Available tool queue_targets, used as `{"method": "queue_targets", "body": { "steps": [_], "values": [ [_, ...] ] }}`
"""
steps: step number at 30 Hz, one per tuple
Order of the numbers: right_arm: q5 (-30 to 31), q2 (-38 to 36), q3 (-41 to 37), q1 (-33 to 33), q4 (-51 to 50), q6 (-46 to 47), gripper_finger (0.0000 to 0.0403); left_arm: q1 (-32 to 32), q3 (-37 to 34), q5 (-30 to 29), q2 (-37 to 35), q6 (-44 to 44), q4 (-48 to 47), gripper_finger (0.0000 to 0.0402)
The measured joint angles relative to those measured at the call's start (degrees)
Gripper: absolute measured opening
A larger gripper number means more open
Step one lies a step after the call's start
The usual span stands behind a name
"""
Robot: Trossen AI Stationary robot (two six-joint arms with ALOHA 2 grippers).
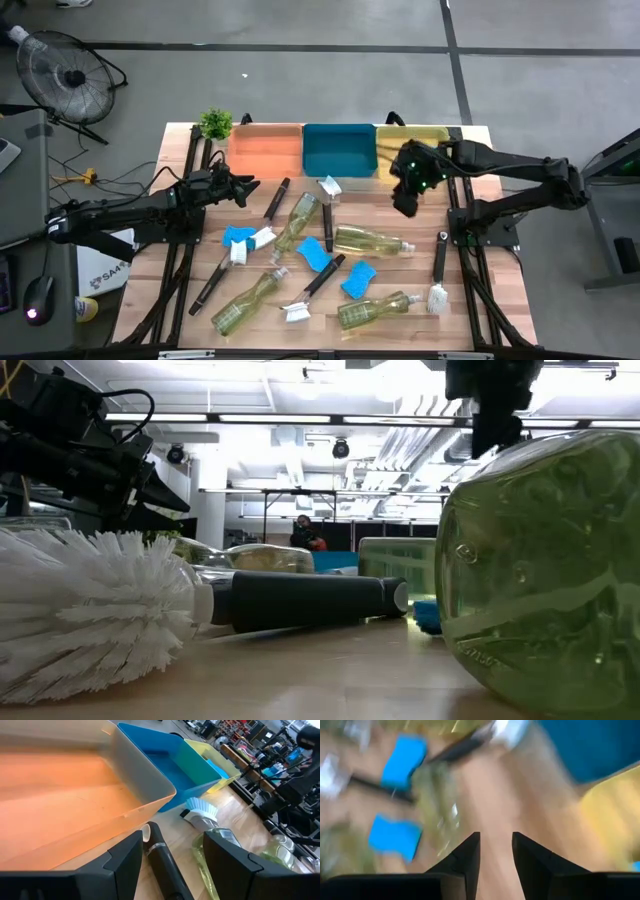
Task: Pick & Place Kitchen Sink Supplies
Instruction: Put the green dishwashing liquid bottle into the blue bin
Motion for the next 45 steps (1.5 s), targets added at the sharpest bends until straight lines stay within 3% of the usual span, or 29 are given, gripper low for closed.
{"method": "queue_targets", "body": {
  "steps": [7, 16, 21, 28, 36, 45],
  "values": [
    [-1.32, 0.27, -2.94, 6.35, -1.0, -1.01, 0.0142, 0.02, 0.02, -0.03, 0.0, -0.01, -0.01, 0.0205],
    [-2.34, 2.43, -10.35, 14.22, 1.13, 2.92, 0.0263, 0.02, 0.0, -0.05, 0.01, 0.0, -0.01, 0.0205],
    [-1.47, 1.07, -15.91, 20.54, 2.3, 7.02, 0.0305, 0.01, 0.0, -0.05, 0.0, 0.0, -0.01, 0.0205],
    [2.1, -1.2, -22.39, 26.27, 7.34, 11.32, 0.0312, 0.02, 0.01, -0.08, 0.0, 0.0, -0.01, 0.0205],
    [9.51, -1.0, -24.41, 27.05, 13.32, 10.66, 0.0313, 0.01, 0.01, -0.1, 0.01, 0.0, 0.0, 0.0205],
    [8.47, 1.95, -24.4, 27.08, 18.31, 9.91, 0.0334, 0.02, 0.01, -0.1, 0.0, 0.01, 0.0, 0.0205]
  ]
}}
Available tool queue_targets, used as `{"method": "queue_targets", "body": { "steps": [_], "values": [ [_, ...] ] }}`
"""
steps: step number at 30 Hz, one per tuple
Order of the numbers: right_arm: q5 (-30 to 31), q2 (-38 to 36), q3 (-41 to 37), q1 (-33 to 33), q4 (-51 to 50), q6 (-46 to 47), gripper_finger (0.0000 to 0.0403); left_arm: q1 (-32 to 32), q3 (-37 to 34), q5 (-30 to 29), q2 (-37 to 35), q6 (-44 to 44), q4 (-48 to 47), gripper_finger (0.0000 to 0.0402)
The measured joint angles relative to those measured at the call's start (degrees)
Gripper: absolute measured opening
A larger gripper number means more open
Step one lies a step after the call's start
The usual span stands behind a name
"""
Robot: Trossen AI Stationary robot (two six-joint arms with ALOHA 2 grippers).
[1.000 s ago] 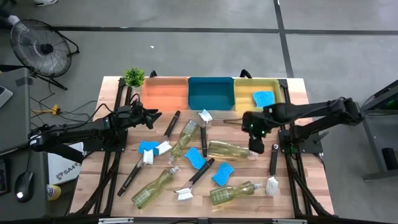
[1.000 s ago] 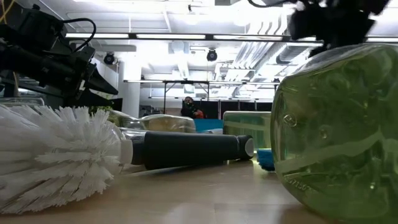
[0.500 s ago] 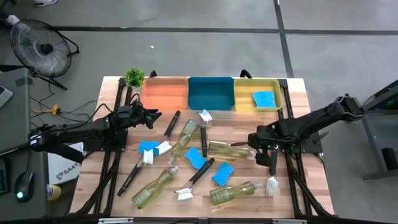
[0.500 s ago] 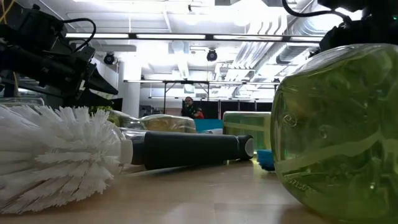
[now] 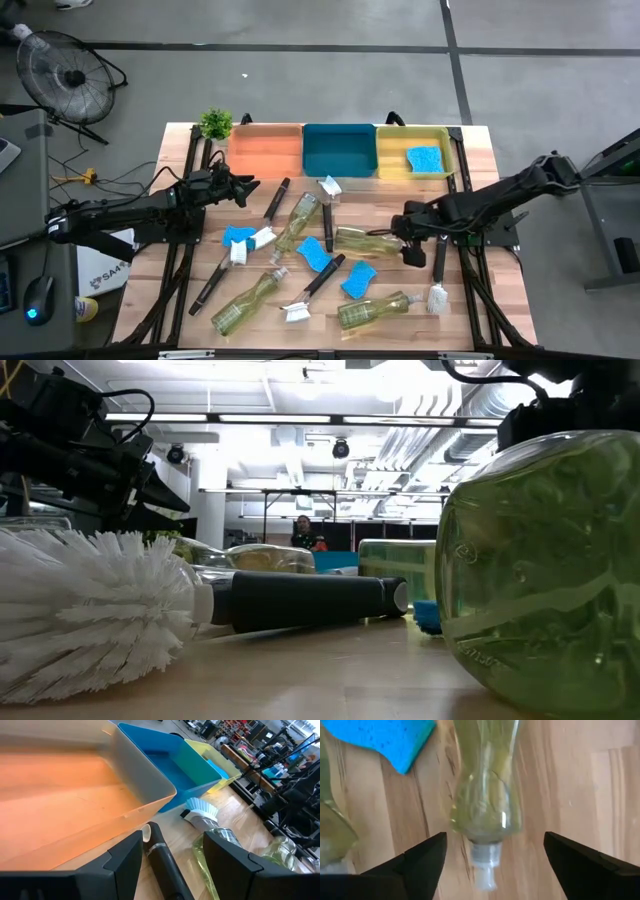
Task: Pick & Place Kitchen Sink Supplies
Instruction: Put the green dishwashing liquid bottle into the blue bin
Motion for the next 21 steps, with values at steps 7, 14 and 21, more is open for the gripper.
{"method": "queue_targets", "body": {
  "steps": [7, 14, 21],
  "values": [
    [-1.54, 2.69, 0.0, 0.0, 3.39, 0.2, 0.0387, 0.0, 0.0, 0.0, 0.0, 0.0, -0.01, 0.0205],
    [2.75, 4.53, 0.0, 0.33, 4.68, -1.15, 0.0382, -0.01, 0.0, 0.0, 0.01, -0.01, 0.01, 0.0205],
    [1.56, 6.36, 0.0, 0.83, 4.82, -1.24, 0.0377, 0.0, 0.0, 0.02, 0.0, -0.01, -0.01, 0.0205]
  ]
}}
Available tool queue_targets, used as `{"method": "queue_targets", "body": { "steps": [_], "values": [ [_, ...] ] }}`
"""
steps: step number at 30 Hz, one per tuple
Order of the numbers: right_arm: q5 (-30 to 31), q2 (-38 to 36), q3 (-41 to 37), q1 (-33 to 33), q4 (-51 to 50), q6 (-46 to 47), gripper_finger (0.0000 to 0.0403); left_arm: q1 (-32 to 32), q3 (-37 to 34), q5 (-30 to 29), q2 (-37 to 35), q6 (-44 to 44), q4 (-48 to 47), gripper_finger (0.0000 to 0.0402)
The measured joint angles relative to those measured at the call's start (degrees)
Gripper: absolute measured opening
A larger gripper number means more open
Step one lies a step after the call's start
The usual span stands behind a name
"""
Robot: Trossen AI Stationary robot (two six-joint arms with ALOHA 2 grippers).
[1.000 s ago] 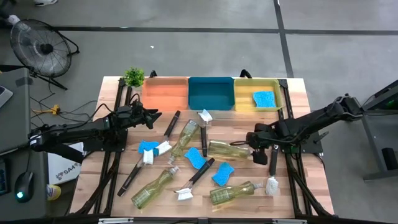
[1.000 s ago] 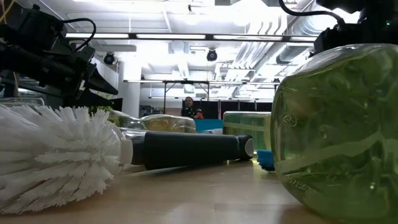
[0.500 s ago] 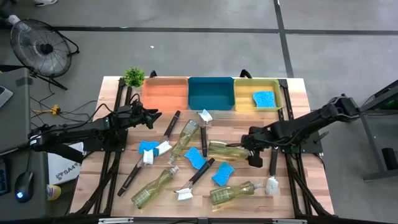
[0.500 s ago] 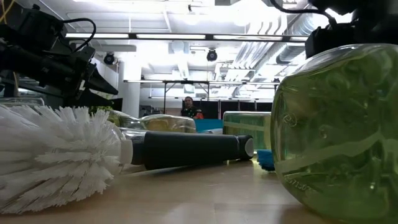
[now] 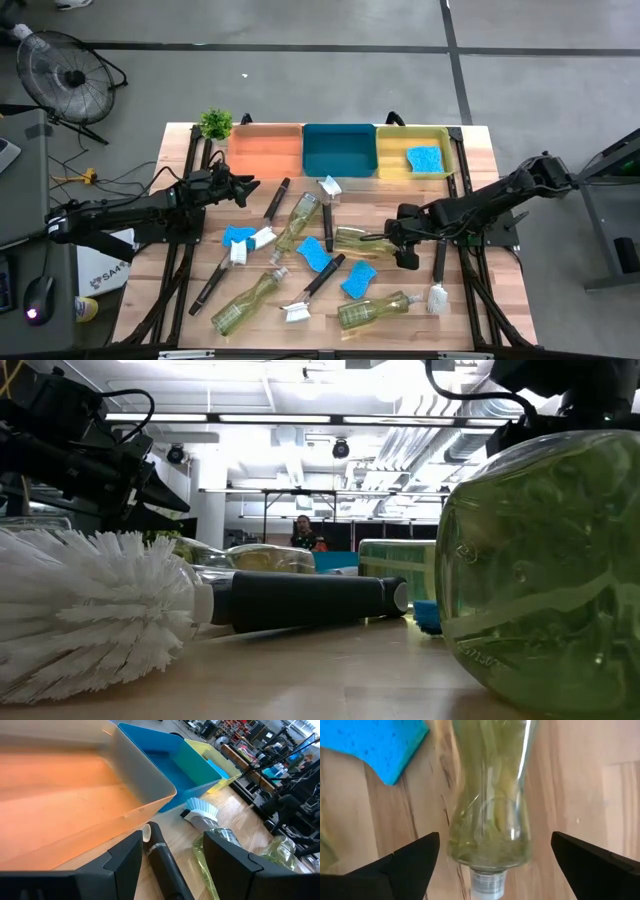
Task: Pick & Place Kitchen Sink Supplies
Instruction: Put the green dishwashing liquid bottle into the blue bin
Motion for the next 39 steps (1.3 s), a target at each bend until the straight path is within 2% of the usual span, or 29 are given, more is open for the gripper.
{"method": "queue_targets", "body": {
  "steps": [5, 12, 22, 31, 39],
  "values": [
    [1.15, 2.45, 0.0, 0.29, 2.05, -0.8, 0.0378, 0.0, 0.0, 0.0, 0.0, 0.01, 0.0, 0.0205],
    [-0.58, 6.27, 0.0, 0.29, 2.92, -0.48, 0.0366, -0.01, 0.0, 0.0, 0.0, 0.01, 0.01, 0.0205],
    [-2.19, 7.58, 0.0, 0.13, 4.98, 0.97, 0.0282, -0.02, 0.0, 0.0, 0.01, 0.01, 0.0, 0.0205],
    [-2.84, 7.32, 0.12, 0.11, 4.46, 6.27, 0.0282, 0.0, 0.0, 0.0, 0.02, 0.01, 0.0, 0.0205],
    [-4.75, 3.59, 6.52, -1.94, -7.13, 7.37, 0.0282, 0.0, -0.02, 0.0, 0.01, 0.01, 0.02, 0.0205]
  ]
}}
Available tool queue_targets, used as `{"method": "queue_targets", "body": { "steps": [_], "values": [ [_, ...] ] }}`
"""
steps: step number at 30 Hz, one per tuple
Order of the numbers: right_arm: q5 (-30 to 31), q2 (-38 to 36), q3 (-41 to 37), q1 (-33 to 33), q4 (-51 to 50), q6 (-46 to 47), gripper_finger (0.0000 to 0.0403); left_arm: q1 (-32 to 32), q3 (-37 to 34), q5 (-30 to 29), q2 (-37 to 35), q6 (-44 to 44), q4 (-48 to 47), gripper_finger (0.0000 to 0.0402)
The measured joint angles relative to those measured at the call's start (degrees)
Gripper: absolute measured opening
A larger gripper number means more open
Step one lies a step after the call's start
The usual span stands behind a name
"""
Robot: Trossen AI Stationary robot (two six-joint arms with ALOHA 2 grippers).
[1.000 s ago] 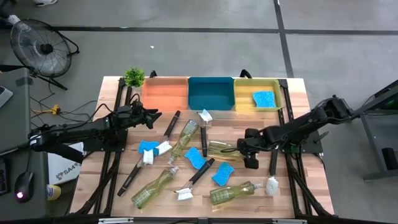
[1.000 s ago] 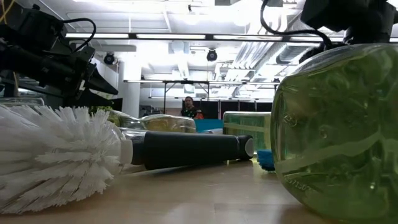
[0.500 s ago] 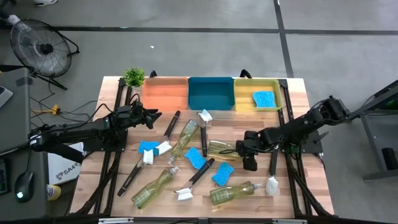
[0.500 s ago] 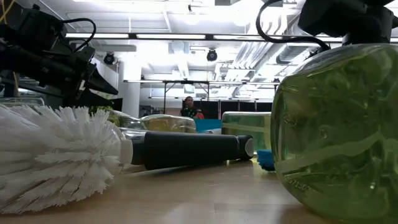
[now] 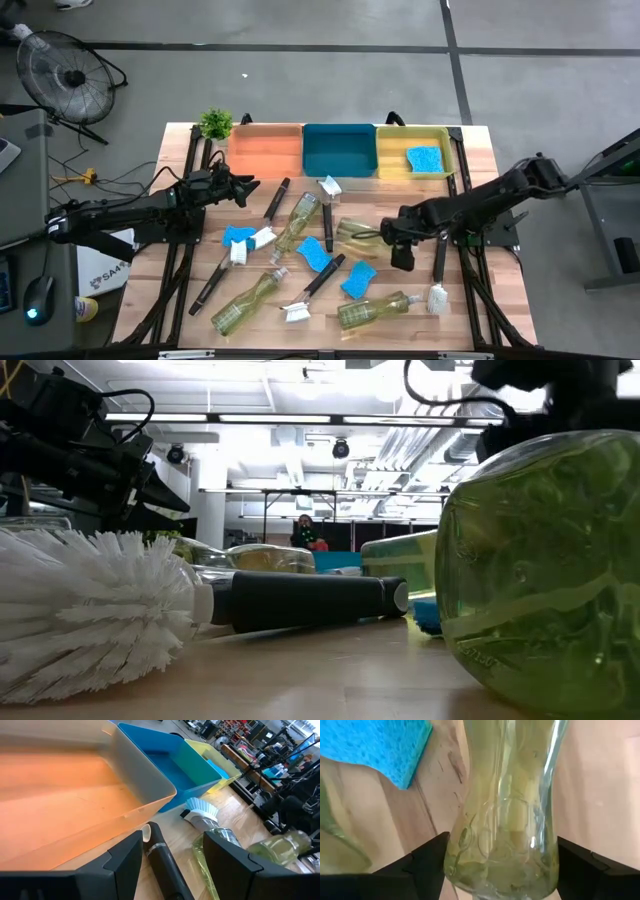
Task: Pick & Place Kitchen Sink Supplies
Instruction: Put the green dishwashing liquid bottle into the blue bin
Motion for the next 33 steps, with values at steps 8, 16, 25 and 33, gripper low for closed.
{"method": "queue_targets", "body": {
  "steps": [8, 16, 25, 33],
  "values": [
    [2.88, -2.62, 13.82, -4.36, -15.67, -4.26, 0.0282, -0.01, 0.01, 0.0, 0.0, -0.01, -0.02, 0.0205],
    [5.49, -2.67, 18.91, -7.41, -20.38, -9.5, 0.0282, -0.01, 0.0, 0.0, -0.01, 0.0, -0.01, 0.0205],
    [1.37, -2.67, 19.14, -7.67, -20.4, -9.87, 0.0282, -0.01, 0.0, 0.0, -0.01, -0.02, -0.01, 0.0205],
    [-2.07, -2.57, 25.8, -8.1, -26.65, -9.89, 0.0282, 0.0, 0.02, 0.0, 0.0, 0.0, -0.02, 0.0205]
  ]
}}
